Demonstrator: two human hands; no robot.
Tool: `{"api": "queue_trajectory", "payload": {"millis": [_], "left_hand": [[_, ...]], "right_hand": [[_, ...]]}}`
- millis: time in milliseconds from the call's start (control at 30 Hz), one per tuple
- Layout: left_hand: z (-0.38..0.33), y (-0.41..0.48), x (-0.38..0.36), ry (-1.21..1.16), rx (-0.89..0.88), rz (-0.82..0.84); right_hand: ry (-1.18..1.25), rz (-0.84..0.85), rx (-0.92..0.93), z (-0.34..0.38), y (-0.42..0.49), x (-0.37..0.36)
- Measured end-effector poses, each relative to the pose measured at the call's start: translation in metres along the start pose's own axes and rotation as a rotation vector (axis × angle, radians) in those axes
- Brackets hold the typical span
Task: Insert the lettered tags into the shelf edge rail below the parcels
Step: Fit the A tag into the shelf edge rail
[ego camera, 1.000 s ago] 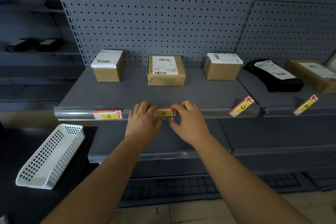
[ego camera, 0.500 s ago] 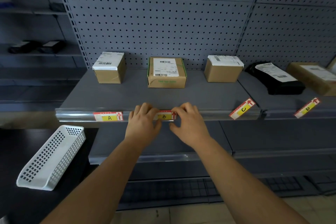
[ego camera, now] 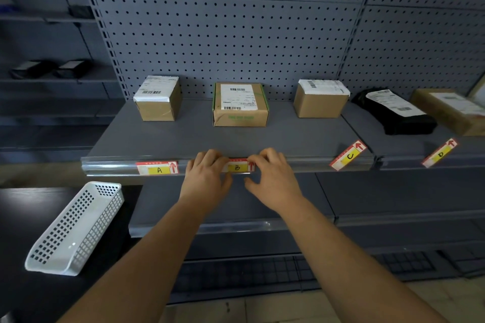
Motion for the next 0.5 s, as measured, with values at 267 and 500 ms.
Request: {"api": "queue_trajectory", "payload": {"millis": [267, 500], "left_hand": [[0.003, -0.001, 0.003, 0.039, -0.012, 0.082], [-0.004, -0.018, 0.013, -0.075, -0.033, 0.038]], "right_hand": [[-0.028, 0.024, -0.026, 0.004, -0.002, -0.001], [0.134, 0.003, -0.082, -0.016, -0.034, 0.020]]}}
Point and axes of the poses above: each hand's wrist, its own y-axis towards the middle knuckle, its own x-axis out of the back of the hand, z = x × y, the point moved 3 cm from there along y, towards the middle knuckle, and after that the axes turned 4 degrees about z, right-handed, at the moved point
